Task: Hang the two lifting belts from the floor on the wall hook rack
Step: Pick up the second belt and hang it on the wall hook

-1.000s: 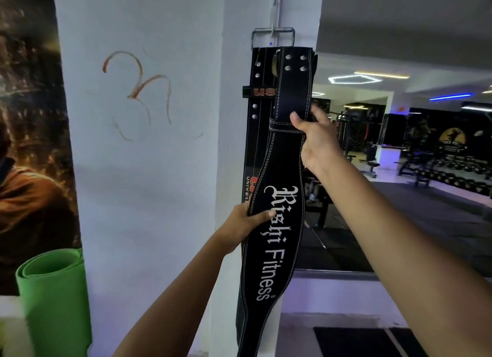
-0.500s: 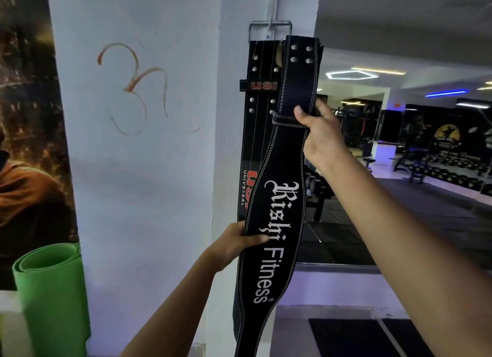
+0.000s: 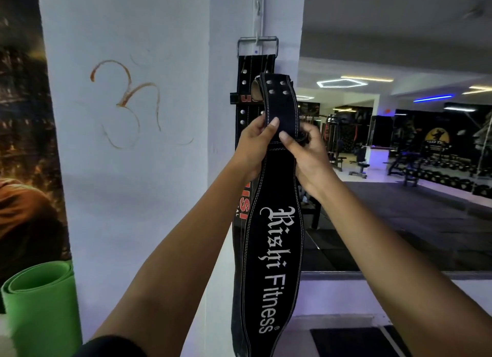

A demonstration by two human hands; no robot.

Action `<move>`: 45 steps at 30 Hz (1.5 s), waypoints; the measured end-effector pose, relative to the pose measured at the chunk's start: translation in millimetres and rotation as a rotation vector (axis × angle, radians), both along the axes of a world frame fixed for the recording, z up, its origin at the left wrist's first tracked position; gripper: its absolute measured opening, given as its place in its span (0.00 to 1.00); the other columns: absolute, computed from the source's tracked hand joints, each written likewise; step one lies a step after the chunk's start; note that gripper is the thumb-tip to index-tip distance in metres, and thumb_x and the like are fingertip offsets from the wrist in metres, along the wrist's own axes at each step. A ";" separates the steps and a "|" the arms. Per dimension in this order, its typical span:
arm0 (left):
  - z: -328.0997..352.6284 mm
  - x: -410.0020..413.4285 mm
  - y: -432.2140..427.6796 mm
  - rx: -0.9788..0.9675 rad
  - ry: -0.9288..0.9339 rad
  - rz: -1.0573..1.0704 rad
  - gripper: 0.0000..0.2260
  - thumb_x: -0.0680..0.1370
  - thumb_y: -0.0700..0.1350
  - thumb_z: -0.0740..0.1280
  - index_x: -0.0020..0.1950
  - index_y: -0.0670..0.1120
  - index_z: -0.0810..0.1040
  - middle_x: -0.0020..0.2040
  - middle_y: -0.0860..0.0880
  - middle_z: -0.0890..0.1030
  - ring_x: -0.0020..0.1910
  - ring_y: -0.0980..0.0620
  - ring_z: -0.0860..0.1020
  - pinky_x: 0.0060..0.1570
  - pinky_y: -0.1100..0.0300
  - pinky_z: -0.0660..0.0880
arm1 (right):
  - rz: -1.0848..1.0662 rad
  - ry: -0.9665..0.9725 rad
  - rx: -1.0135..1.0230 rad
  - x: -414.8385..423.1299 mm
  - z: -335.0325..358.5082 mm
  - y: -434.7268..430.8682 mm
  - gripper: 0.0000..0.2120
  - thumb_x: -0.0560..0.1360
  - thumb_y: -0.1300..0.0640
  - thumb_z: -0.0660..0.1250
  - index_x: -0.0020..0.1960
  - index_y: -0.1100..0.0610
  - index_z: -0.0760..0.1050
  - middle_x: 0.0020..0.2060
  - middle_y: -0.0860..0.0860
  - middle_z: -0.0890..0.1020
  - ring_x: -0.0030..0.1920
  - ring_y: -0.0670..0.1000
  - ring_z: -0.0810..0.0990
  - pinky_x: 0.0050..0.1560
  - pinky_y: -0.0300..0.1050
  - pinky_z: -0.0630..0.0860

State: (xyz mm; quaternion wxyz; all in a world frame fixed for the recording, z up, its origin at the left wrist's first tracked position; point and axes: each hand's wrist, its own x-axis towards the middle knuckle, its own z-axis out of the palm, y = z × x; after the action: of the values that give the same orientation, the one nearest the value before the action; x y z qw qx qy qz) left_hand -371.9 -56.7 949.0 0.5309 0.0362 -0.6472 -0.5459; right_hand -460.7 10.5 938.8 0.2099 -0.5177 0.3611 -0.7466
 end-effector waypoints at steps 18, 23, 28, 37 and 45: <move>6.1 9.4 -13.7 -0.034 0.077 -0.082 0.09 0.80 0.39 0.59 0.57 0.44 0.75 0.45 0.51 0.84 0.44 0.53 0.82 0.50 0.57 0.80 | 0.138 0.111 0.448 -37.5 -122.6 7.7 0.16 0.70 0.59 0.71 0.57 0.58 0.75 0.55 0.54 0.82 0.58 0.52 0.79 0.62 0.46 0.73; 10.5 16.0 -13.2 -0.011 0.102 -0.089 0.09 0.80 0.39 0.59 0.59 0.43 0.74 0.44 0.50 0.83 0.42 0.54 0.83 0.47 0.58 0.81 | 0.208 0.115 0.599 -31.0 -159.2 13.5 0.23 0.65 0.62 0.74 0.60 0.61 0.75 0.55 0.56 0.83 0.57 0.56 0.81 0.57 0.48 0.78; 13.8 14.4 -8.2 -0.019 0.106 -0.100 0.08 0.80 0.39 0.59 0.55 0.45 0.76 0.42 0.52 0.84 0.42 0.55 0.83 0.46 0.59 0.81 | 0.230 0.050 0.388 -24.8 -122.7 10.2 0.17 0.66 0.62 0.73 0.54 0.54 0.77 0.52 0.53 0.84 0.55 0.53 0.82 0.59 0.49 0.77; 9.6 18.0 -12.5 0.003 0.111 -0.089 0.13 0.80 0.39 0.58 0.64 0.40 0.72 0.47 0.49 0.82 0.44 0.53 0.82 0.50 0.57 0.80 | 0.166 0.089 0.492 -21.3 -144.3 18.5 0.12 0.69 0.63 0.71 0.52 0.55 0.78 0.50 0.51 0.84 0.53 0.50 0.82 0.58 0.44 0.76; -9.1 9.9 -16.7 -0.009 0.054 -0.046 0.09 0.80 0.38 0.60 0.57 0.43 0.75 0.48 0.46 0.81 0.44 0.53 0.82 0.49 0.59 0.80 | -0.024 -0.024 0.212 -11.7 -27.2 3.8 0.05 0.76 0.59 0.64 0.41 0.55 0.75 0.36 0.50 0.79 0.33 0.46 0.78 0.33 0.39 0.78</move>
State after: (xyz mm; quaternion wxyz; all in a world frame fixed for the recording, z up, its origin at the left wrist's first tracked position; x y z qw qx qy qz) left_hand -362.0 -73.4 939.9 0.5358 0.0039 -0.6357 -0.5557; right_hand -472.4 14.3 911.6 0.2590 -0.4793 0.4416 -0.7129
